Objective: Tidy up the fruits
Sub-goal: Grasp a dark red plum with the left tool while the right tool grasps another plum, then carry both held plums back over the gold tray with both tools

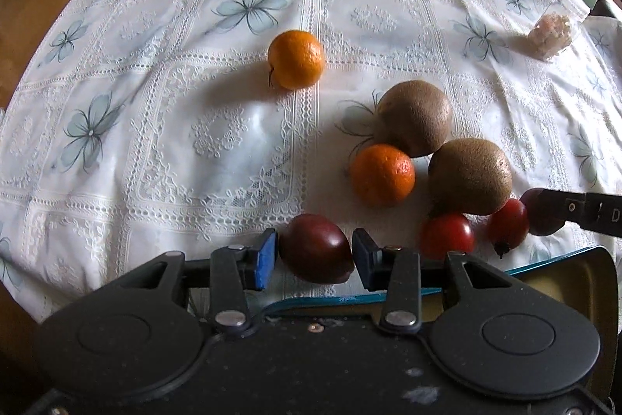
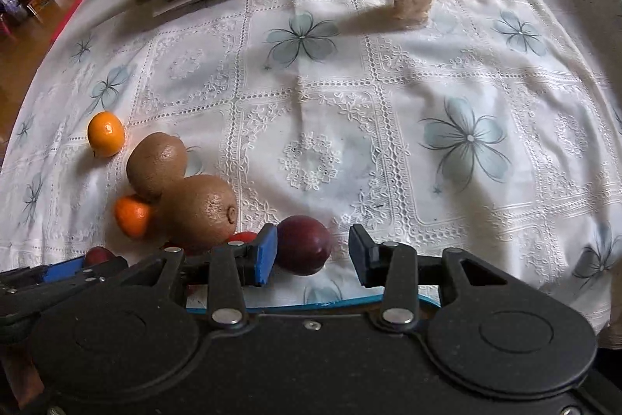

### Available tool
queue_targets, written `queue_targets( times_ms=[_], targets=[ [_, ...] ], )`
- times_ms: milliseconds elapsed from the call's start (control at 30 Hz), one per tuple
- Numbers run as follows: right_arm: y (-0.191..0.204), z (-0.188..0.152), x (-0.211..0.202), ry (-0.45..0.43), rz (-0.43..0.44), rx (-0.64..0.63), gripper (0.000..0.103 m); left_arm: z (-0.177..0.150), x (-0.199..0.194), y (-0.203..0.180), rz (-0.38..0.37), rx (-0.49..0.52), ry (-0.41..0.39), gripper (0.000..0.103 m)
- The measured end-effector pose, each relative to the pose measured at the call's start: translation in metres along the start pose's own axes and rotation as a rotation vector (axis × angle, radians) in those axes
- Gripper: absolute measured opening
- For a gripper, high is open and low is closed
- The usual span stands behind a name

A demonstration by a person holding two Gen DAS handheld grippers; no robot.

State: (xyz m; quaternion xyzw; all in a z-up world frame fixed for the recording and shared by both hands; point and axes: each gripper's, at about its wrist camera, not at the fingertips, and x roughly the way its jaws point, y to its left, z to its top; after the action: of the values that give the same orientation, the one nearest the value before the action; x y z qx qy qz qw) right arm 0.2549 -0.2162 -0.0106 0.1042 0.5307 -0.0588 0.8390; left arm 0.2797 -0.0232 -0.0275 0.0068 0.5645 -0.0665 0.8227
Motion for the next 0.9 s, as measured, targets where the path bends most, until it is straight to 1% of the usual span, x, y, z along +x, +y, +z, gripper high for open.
queue_targets(
  times_ms=[167, 267, 433, 500, 567, 633, 767, 900],
  targets=[
    [0.003, -0.001, 0.007, 0.026, 0.012, 0.006, 0.05, -0.001, 0.005, -0.005, 0.022, 0.021, 0.001, 0.043],
    [0.006, -0.003, 0.01, 0.016, -0.024, 0.0, 0.051, -0.002, 0.006, -0.008, 0.028, 0.027, -0.012, 0.041],
    [0.005, -0.005, 0.021, 0.069, -0.033, 0.004, 0.053, -0.004, 0.004, -0.01, 0.03, 0.034, -0.036, 0.04],
    [0.005, -0.008, 0.022, 0.074, -0.041, -0.009, 0.052, -0.004, 0.003, -0.01, 0.029, 0.03, -0.038, 0.04],
    [0.008, -0.01, 0.022, 0.067, -0.051, -0.025, 0.052, -0.003, 0.002, -0.009, 0.027, 0.026, -0.04, 0.039],
    [0.01, -0.011, 0.021, 0.053, -0.065, -0.043, 0.049, -0.003, -0.001, -0.009, 0.025, 0.026, -0.051, 0.039],
    [0.011, -0.015, 0.019, 0.026, -0.072, -0.058, 0.049, -0.003, -0.011, -0.008, 0.034, 0.031, -0.096, 0.036],
    [0.012, -0.017, 0.012, -0.042, -0.101, -0.063, 0.049, -0.001, -0.022, -0.004, 0.009, 0.015, -0.126, 0.036]
  ],
)
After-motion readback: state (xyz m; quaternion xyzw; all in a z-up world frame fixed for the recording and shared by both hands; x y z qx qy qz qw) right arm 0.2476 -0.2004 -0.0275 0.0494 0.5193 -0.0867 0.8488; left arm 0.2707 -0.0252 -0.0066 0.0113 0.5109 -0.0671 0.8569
